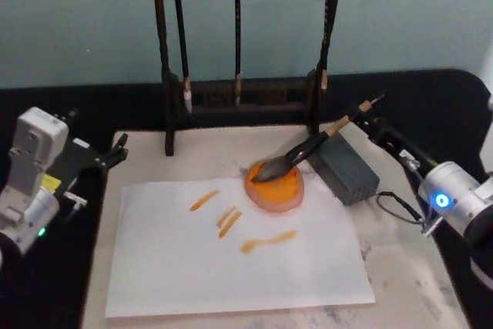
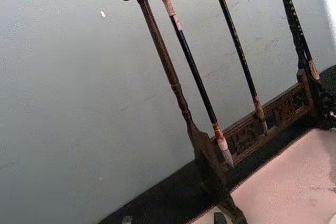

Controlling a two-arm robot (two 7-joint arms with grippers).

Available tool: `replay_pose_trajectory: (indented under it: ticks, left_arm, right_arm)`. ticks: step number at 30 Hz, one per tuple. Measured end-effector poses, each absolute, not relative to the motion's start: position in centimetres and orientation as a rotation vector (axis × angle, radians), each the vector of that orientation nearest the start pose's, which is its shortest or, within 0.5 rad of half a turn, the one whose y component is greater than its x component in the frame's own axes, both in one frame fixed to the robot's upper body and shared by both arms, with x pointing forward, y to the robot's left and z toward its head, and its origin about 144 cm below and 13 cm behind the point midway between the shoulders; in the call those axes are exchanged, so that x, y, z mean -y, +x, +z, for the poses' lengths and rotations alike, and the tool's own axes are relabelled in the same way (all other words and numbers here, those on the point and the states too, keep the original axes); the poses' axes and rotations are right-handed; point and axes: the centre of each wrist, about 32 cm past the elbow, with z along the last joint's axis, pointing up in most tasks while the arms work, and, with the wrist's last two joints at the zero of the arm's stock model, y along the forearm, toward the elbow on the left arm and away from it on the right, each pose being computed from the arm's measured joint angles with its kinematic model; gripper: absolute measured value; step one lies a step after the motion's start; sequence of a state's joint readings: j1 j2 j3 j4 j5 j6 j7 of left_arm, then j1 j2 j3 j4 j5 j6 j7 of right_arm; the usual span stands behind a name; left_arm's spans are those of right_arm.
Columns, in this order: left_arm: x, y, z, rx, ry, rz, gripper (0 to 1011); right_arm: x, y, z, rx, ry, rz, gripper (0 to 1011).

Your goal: Pick up the brush from the inkstone, write on the paper, then place the brush back to its original position.

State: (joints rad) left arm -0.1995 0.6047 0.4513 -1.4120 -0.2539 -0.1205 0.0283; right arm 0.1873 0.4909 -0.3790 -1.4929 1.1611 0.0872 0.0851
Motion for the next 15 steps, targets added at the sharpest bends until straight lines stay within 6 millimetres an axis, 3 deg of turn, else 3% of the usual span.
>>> replay_pose_trajectory:
  ticks: [8,15]
  left_arm:
    - [-31.0,48.9,114.0,0.285,0.305,1.248,1001]
    - [-31.0,48.9,114.0,0.285,0.304,1.248,1001]
  right_arm:
    - [24.2,49.2,116.4,-0.316,0.13,-1.242,1000]
    - [22.1,49.9,115.3,-0.124,0.001,-1.329,1000]
